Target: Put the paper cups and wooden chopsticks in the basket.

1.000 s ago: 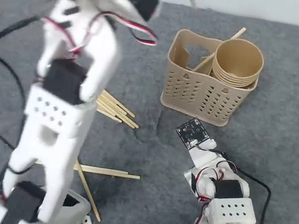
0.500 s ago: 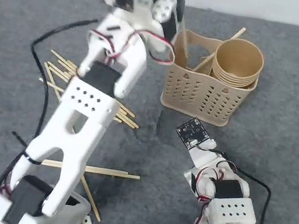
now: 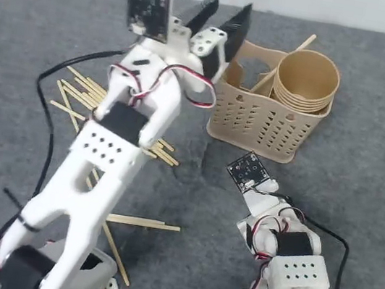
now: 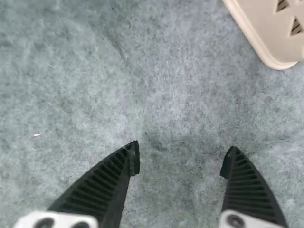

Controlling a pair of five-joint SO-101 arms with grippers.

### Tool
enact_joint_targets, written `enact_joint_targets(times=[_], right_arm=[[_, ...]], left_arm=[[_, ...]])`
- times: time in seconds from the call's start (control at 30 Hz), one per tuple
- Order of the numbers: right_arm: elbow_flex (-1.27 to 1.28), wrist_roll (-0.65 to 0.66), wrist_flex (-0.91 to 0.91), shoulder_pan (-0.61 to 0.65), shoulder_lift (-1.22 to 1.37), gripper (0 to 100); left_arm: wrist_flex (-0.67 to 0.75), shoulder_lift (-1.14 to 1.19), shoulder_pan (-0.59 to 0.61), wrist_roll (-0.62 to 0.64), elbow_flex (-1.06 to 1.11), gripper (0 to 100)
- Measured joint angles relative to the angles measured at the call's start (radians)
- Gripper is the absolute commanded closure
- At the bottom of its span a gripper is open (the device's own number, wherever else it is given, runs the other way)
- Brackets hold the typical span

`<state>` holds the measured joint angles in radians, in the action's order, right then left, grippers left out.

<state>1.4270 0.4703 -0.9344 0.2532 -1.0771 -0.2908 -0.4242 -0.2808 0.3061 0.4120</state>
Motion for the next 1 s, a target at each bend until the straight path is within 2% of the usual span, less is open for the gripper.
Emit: enact_joint_targets(times=[0.23,0.5,0.67,0.77,0.87,1.0], right_arm=[[0.000,0.000,0.000,0.000,0.000,71.4],[0.000,0.000,0.000,0.000,0.000,71.4],[0.000,0.000,0.000,0.000,0.000,71.4],[0.000,0.000,0.000,0.000,0.000,71.4],[0.000,0.000,0.000,0.000,0.000,71.4],[0.000,0.000,0.000,0.000,0.000,71.4]], left_arm=[[-0.210,-0.218,0.157,0.000,0.000,85],[-0.628,-0.445,0.470,0.041,0.000,85],[-0.918,-0.448,0.709,0.071,0.018,84],[-1.068,-0.402,0.807,0.072,0.074,84],[-1.137,-0.342,0.882,0.074,0.158,84],[-1.149,-0.267,0.984,0.107,0.287,84]])
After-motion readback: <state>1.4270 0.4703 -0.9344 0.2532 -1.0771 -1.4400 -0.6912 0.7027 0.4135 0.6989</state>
